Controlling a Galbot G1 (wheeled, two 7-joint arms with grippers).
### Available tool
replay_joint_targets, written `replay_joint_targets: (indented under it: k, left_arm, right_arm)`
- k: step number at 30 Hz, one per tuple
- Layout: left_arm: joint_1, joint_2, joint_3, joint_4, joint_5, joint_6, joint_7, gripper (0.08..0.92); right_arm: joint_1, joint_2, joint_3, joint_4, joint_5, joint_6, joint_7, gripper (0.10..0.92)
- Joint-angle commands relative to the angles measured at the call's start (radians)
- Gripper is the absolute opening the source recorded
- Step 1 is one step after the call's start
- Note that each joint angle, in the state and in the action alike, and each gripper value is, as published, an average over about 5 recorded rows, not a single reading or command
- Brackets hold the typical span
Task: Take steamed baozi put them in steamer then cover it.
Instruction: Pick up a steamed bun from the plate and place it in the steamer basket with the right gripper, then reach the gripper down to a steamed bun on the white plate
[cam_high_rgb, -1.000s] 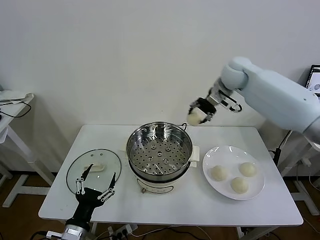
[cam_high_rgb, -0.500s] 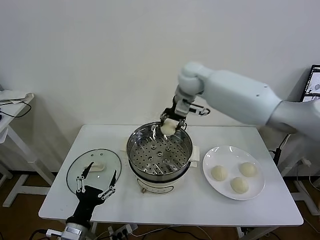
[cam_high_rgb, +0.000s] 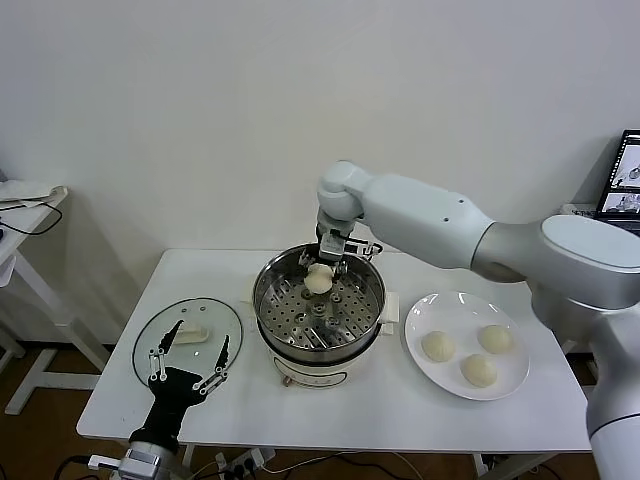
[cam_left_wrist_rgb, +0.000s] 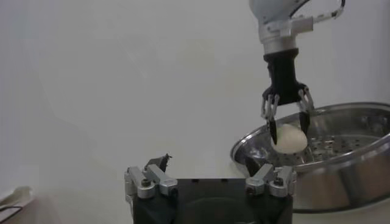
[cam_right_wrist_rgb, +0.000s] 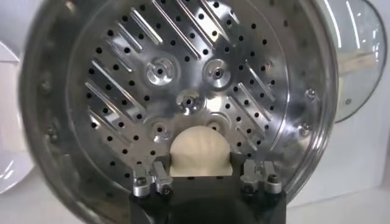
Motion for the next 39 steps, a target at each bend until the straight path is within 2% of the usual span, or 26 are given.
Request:
replay_joint_targets:
  k: [1,6,13,17,22,26,32,39]
  left_arm:
    - [-0.001,0.000,-0.002,0.000,-0.004,-0.001,-0.003,0.823]
    - [0.004,-0.002,-0.007,-0.006,-0.004,-0.001,-0.003,0.823]
    - [0.009,-0.003,-0.018,-0.014,-0.004,-0.001,-0.002,0.823]
    - [0.013,-0.001,-0.020,-0.019,-0.003,0.000,-0.002,0.823]
    - [0.014,0.000,-0.014,-0.019,-0.002,0.000,-0.001,0.823]
    - [0.016,-0.002,-0.007,-0.018,0.001,-0.001,-0.002,0.823]
    - [0.029,-0.003,-0.004,-0.025,0.007,0.000,-0.002,0.823]
    - [0.046,-0.006,-0.015,-0.024,0.013,-0.001,-0.003,0.823]
  right_arm:
    - [-0.024,0.048,-0.001,-0.058,-0.037,0.006,0.007,0.703]
    - [-0.024,0.037,0.005,-0.049,-0.028,0.009,0.007,0.804]
    - [0.017,-0.088,0.081,0.096,0.033,-0.002,-0.064,0.822]
    - [0.117,-0.251,0.075,0.194,0.239,-0.127,-0.148,0.823]
    - [0.260,-0.461,-0.068,0.250,0.635,-0.464,-0.170,0.823]
    - [0.278,-0.584,-0.162,0.243,0.770,-0.644,-0.155,0.823]
    - [0.170,-0.688,-0.279,0.233,0.781,-0.719,-0.106,0.823]
    - [-0.003,-0.703,-0.262,0.216,0.711,-0.722,-0.052,0.823]
